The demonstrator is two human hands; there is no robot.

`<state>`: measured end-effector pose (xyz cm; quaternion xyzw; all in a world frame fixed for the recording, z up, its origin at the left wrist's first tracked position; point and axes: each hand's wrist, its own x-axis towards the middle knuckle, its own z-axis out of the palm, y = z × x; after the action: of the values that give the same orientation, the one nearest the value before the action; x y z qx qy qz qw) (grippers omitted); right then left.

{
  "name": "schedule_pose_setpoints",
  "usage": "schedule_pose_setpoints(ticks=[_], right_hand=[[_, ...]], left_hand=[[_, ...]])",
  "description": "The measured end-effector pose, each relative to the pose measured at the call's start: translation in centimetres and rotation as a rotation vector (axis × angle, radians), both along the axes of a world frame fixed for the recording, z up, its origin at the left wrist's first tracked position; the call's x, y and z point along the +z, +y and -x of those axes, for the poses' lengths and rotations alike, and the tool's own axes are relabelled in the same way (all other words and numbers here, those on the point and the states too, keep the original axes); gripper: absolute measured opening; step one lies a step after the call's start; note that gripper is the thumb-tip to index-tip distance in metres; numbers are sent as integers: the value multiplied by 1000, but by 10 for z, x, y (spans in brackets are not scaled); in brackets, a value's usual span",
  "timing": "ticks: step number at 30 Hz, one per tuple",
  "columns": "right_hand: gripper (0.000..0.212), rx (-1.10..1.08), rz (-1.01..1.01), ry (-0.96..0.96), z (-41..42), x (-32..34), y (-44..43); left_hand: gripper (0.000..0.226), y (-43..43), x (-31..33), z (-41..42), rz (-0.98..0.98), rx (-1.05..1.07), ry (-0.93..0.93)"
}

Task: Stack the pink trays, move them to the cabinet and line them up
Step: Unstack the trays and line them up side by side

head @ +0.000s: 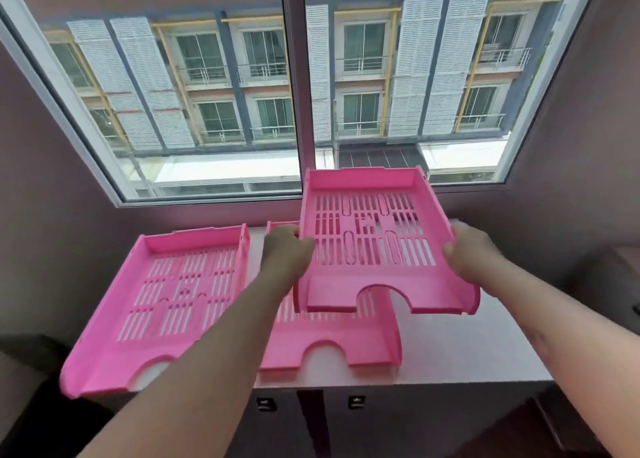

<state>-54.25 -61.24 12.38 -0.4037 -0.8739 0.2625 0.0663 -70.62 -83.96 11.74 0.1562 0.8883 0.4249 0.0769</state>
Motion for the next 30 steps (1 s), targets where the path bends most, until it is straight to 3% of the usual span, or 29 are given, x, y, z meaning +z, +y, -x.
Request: schedule_pose_setpoints(ticks=[4,7,13,16,20,22,24,26,30], right_hand=[[27,-190,-57,-44,-60,10,57],[29,-268,-57,-40,-93,6,83],[31,-276,68,6,-117,-50,85],[33,-295,139,1,-124,-79,84],[41,-277,206,0,-128,-99,85],[50,-245,139,-70,-125,-102,83],[61,-153,-149,-171,-118,-105,73],[64,32,-297,-189,-107,-107,51],[66,242,-109,-304,-86,-128,4]], left_hand=[[27,72,3,-51,-46,-140,-70],[18,106,0,-80,-34,-199,-117],[40,118,-57,-95,364,-243,-58],[34,118,-73,-102,444,-251,-28],[51,111,-90,-107,405,-319,0],[53,98,-95,-109,222,-279,22],[53,74,-101,-108,127,-209,17],[54,43,-113,-105,204,-199,68],[56,-1,-138,-103,541,-279,117]])
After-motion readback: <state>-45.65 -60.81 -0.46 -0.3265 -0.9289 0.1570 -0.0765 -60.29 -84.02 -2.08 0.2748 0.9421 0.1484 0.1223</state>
